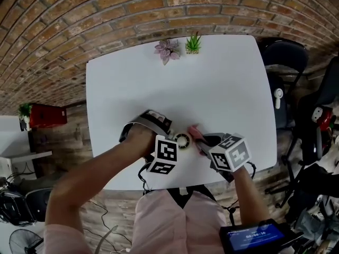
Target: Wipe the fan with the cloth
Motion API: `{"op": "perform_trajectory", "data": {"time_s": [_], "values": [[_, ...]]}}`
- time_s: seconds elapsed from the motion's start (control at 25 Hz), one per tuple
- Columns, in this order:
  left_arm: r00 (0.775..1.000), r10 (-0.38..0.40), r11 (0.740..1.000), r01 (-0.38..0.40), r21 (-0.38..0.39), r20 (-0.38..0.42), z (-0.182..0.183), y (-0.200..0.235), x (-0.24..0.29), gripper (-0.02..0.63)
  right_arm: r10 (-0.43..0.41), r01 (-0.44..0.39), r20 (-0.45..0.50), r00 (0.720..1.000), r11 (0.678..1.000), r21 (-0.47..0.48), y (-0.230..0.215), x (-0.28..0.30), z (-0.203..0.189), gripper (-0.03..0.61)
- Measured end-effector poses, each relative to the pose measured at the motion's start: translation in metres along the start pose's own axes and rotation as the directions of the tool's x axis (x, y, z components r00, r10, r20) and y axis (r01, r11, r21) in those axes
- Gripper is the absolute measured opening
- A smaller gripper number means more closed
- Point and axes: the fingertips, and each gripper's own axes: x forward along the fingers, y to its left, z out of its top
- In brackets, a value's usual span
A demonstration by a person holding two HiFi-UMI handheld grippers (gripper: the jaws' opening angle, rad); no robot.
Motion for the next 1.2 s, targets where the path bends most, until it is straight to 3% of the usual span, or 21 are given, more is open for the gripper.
{"op": "perform_trajectory", "data": {"time_s": [0.08,0.24,0.36,0.6,0.72,1.0,1.2], "values": [[1.000,0.019,0.997,-0.018,-0.073,0.016,-0.001,0.004,-0.001,0.196,-0.006,0.006,0.006,1.000,1.000,0.008,-0.002,-0.005,-0.003,0.035],[0.995,0.086,0.976,-0.073,-0.203,0.056,-0.004,0.020,-0.003,0.315,-0.011,0.010,0.020,1.000,1.000,0.005,0.002,-0.014,-0.004,0.035],[0.993,0.046,0.958,-0.013,-0.287,0.110,-0.004,0.014,-0.006,0.364,-0.010,0.010,0.038,0.999,1.000,-0.002,0.008,-0.022,-0.003,0.035],[0.975,-0.047,0.928,0.122,-0.352,0.216,-0.031,-0.010,-0.008,0.417,-0.019,0.021,0.054,0.998,0.999,-0.039,0.012,-0.043,-0.002,0.036],[0.959,-0.086,0.914,0.184,-0.362,0.272,-0.033,-0.018,-0.003,0.419,-0.020,0.021,0.043,0.999,0.999,-0.029,0.013,-0.046,-0.011,0.037],[0.937,-0.183,0.895,0.284,-0.345,0.297,-0.034,-0.024,0.001,0.419,0.003,-0.003,-0.015,1.000,1.000,-0.019,0.022,-0.040,-0.036,0.037],[0.924,-0.258,0.893,0.339,-0.295,0.281,-0.024,-0.042,-0.004,0.419,0.089,-0.090,-0.063,0.994,0.996,-0.012,0.039,-0.033,-0.051,0.037]]}}
